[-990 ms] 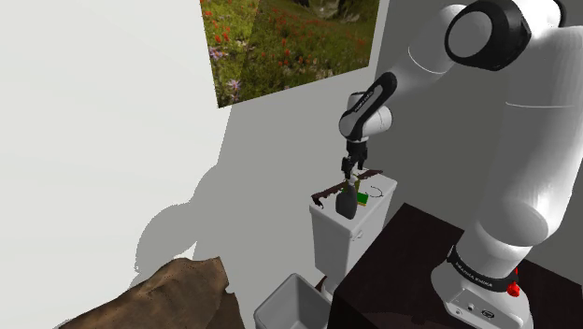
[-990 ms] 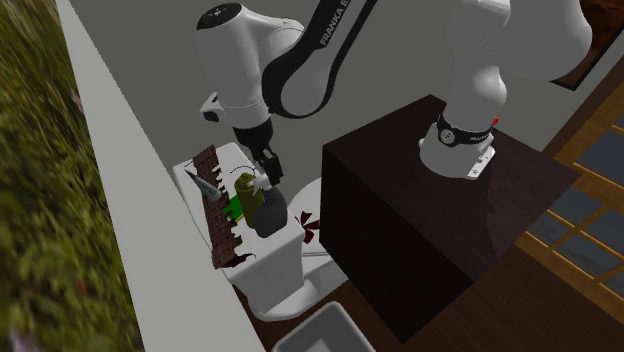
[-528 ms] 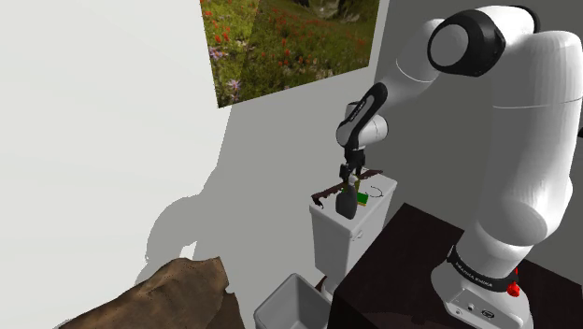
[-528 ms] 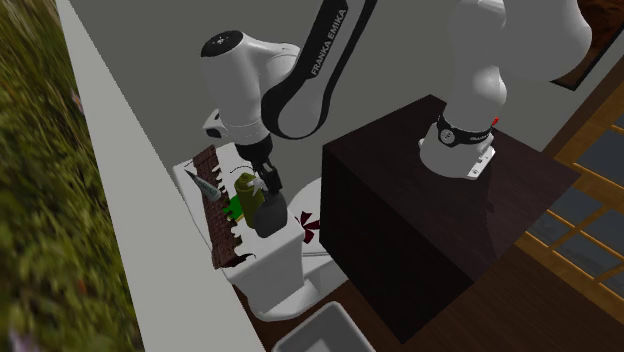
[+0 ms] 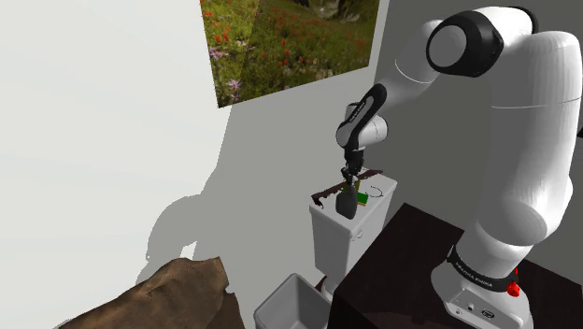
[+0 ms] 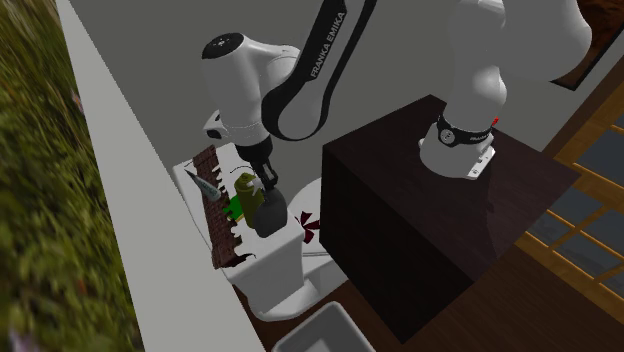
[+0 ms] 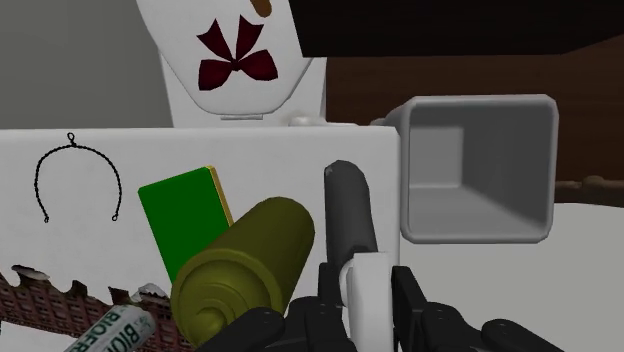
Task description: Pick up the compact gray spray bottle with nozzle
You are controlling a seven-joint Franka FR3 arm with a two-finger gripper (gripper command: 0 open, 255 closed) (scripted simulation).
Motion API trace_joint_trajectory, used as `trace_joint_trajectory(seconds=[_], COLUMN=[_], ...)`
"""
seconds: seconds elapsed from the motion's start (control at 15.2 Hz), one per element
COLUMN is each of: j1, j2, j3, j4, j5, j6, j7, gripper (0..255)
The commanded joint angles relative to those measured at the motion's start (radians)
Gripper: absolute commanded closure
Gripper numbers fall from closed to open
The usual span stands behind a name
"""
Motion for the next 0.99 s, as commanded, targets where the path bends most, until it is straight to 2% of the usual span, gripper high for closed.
trace_joint_trajectory(seconds=[0.0,0.13,0.92], j1=[0.0,-0.001,0.019], j2=[0.0,0.001,-0.146], j3=[0.0,0.0,-0.027], j4=[0.0,0.0,-0.001], j5=[0.0,0.0,-0.051], j6=[0.0,0.0,-0.142], j7=[0.0,-0.001,0.03], gripper=[255,255,255])
